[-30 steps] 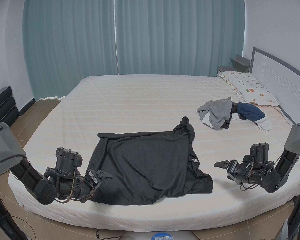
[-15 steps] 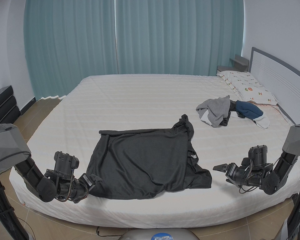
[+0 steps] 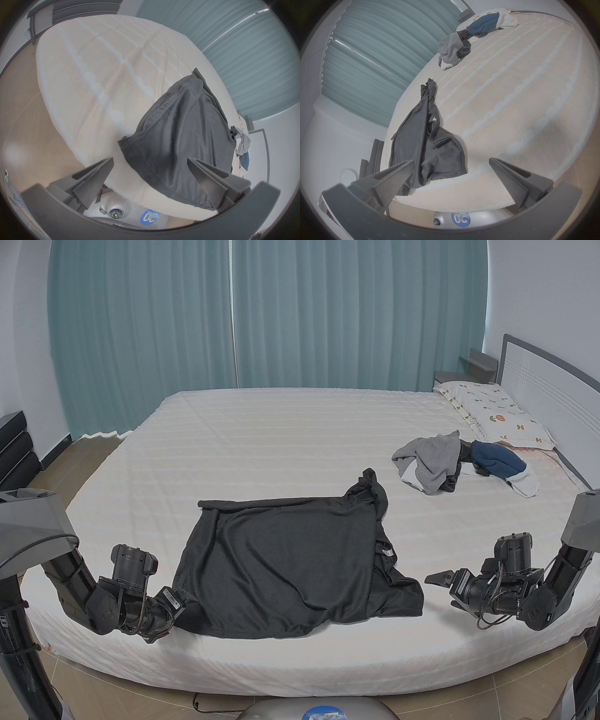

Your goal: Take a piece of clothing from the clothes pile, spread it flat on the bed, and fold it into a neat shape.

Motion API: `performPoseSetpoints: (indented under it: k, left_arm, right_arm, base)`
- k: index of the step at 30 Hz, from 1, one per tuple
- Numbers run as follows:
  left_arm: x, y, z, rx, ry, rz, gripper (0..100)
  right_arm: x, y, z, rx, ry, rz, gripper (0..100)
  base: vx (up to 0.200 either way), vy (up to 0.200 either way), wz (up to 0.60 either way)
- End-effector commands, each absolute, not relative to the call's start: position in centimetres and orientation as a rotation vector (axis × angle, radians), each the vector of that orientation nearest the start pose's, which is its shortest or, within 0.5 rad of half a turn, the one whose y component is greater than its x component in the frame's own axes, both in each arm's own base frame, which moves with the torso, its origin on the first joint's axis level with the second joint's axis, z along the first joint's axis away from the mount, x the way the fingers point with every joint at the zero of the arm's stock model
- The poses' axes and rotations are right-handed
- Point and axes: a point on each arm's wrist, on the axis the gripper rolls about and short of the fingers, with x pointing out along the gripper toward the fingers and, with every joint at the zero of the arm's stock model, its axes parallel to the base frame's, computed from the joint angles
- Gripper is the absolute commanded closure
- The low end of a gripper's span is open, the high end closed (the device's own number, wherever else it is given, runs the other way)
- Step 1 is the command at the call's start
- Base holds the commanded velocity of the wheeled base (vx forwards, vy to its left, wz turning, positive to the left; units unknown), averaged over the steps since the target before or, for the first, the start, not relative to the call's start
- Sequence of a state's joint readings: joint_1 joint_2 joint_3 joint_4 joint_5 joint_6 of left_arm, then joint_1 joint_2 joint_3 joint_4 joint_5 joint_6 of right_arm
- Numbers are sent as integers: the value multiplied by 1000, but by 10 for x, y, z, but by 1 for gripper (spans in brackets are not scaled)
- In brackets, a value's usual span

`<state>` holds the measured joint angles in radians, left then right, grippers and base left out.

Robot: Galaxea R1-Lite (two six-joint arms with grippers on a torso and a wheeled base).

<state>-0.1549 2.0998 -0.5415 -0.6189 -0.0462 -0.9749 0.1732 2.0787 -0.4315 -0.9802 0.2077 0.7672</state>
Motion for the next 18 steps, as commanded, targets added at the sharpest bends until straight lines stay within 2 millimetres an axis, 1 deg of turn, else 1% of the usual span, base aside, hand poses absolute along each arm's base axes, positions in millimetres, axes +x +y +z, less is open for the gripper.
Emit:
performPoseSetpoints:
  k: [1, 5, 6, 9, 10, 14, 18]
  left_arm:
    - [293, -45, -7, -845, 953, 298, 0]
    - [295, -41, -10, -834, 935, 327, 0]
    - [296, -41, -10, -834, 933, 330, 100]
    - [296, -41, -11, -836, 933, 332, 100]
    - [298, -37, -9, -843, 920, 340, 100]
    - [300, -31, -5, -857, 897, 350, 100]
    - [299, -27, 13, -874, 844, 333, 100]
  right_arm:
    - [283, 57, 17, 738, 789, 96, 0]
    - [282, 61, 16, 732, 796, 108, 0]
    - [281, 62, 16, 730, 798, 112, 0]
    - [281, 64, 16, 728, 802, 117, 0]
    - [283, 66, 10, 721, 819, 116, 0]
    - [290, 71, 2, 719, 830, 116, 0]
    - [304, 77, -8, 701, 826, 94, 0]
  base:
    - [0, 0, 0]
    - [0, 0, 0]
    - [0, 0, 0]
    - [0, 0, 0]
    - [0, 0, 0]
    - [0, 0, 0]
    - [0, 0, 0]
